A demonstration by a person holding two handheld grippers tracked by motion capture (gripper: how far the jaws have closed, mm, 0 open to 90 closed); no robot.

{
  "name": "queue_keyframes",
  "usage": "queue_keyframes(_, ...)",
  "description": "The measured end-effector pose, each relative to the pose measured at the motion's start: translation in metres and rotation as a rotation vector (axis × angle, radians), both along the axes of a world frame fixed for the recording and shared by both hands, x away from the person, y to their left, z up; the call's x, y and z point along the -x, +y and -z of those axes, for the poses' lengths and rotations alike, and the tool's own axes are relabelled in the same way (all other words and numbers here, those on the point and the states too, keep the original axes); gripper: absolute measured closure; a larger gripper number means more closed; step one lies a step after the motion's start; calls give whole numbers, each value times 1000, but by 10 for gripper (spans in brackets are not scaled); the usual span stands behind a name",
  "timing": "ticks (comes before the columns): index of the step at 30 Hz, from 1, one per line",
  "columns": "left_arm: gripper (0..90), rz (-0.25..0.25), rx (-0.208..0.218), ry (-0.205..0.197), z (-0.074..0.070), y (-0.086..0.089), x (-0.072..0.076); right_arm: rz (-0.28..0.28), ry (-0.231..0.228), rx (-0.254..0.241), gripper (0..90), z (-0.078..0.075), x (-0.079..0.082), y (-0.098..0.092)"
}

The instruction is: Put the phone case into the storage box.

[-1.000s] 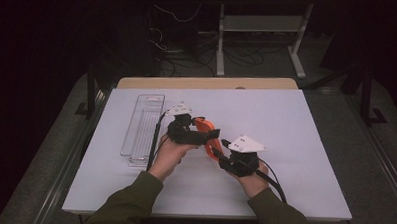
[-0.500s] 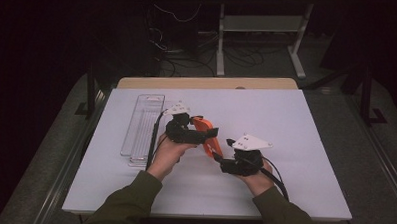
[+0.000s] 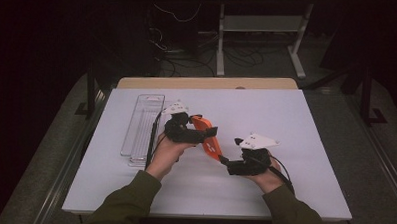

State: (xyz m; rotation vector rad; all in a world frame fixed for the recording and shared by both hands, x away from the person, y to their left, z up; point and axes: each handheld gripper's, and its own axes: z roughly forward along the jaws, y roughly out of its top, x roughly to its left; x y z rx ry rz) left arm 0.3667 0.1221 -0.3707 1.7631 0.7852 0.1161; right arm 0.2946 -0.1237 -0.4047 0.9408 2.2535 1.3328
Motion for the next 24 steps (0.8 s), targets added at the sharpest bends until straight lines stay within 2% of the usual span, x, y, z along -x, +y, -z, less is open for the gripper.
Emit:
queue_keyframes(5,149,-5,5,-6,-3,3,-1,8,14,8,134,2,1,-9)
queue_keyframes(10,149,-11,16,-7,-5,4,-1,27,2,16,116,6,4,-20)
queue_keyframes(14,149,-10,13,-14,-5,6,-1,29,7,22,37,11,7,-28)
queue_keyframes(18,150,-10,12,-13,-5,5,-2,54,12,18,0,15,10,-40)
queue_keyframes(24,150,-5,17,-18,-6,4,0,108,9,7,0,20,13,-59)
